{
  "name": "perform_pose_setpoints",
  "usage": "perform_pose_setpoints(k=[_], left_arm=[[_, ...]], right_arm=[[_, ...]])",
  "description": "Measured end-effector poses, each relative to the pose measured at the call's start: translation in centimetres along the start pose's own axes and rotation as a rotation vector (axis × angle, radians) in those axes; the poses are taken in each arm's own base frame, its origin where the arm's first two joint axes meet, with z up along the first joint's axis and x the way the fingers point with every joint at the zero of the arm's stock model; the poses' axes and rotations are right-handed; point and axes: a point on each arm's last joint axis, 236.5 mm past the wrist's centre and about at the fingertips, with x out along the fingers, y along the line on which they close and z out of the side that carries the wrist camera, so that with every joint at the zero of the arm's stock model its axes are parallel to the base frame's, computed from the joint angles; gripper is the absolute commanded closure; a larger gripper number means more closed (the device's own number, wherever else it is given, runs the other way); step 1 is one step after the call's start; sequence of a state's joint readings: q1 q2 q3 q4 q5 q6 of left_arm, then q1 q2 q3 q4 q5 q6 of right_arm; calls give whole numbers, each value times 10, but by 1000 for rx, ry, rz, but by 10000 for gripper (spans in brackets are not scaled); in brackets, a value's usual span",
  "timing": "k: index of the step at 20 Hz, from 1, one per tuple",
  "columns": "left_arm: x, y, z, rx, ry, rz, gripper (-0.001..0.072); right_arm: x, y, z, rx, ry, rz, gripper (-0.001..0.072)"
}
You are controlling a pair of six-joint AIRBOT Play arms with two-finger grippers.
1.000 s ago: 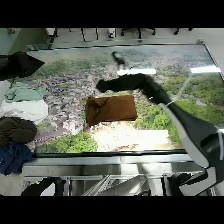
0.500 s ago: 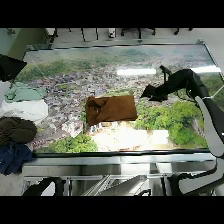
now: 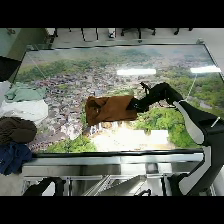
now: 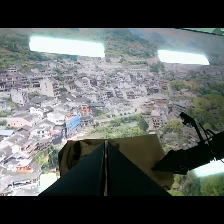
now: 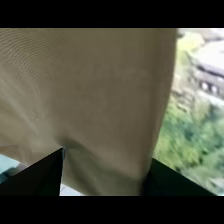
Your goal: Fold the shirts.
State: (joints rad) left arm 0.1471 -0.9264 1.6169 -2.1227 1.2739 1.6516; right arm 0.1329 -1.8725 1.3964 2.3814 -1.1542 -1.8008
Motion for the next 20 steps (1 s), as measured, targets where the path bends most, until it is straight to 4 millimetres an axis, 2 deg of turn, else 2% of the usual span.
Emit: perform_pose_setpoints(k=[2, 3, 6, 8, 9, 10, 12, 15, 17, 19, 20], left_arm=[[-1, -1, -2, 1, 8, -1, 689], [-1, -1, -3, 1, 13, -1, 689], [-1, -1, -7, 2, 27, -2, 689], [-1, -1, -9, 2, 35, -3, 689], [-2, -1, -10, 2, 39, -3, 689], [-2, -1, -10, 2, 41, -3, 689], [-2, -1, -11, 2, 47, -3, 689], [-2, -2, -12, 3, 48, -3, 689], [-2, -2, -12, 3, 49, -3, 689], [-2, -2, -13, 3, 52, -4, 689], [-2, -2, -13, 3, 52, -4, 689]], right_arm=[[7, 1, 5, -8, -22, -8, 598], [10, -1, 8, -10, -33, -16, 691], [4, 6, 20, -33, -79, -16, 695], [-14, 16, 32, -51, -130, -7, 696], [-29, 17, 39, -59, -167, -12, 696], [-47, 14, 46, -56, -201, -31, 696], [-95, -4, 58, -24, -288, -99, 696], [-186, -61, 61, 90, -422, -267, 696], [-256, -112, 46, 216, -515, -390, 696], [-320, -164, 13, 374, -594, -493, 696], [-348, -190, -9, 461, -632, -534, 696]])
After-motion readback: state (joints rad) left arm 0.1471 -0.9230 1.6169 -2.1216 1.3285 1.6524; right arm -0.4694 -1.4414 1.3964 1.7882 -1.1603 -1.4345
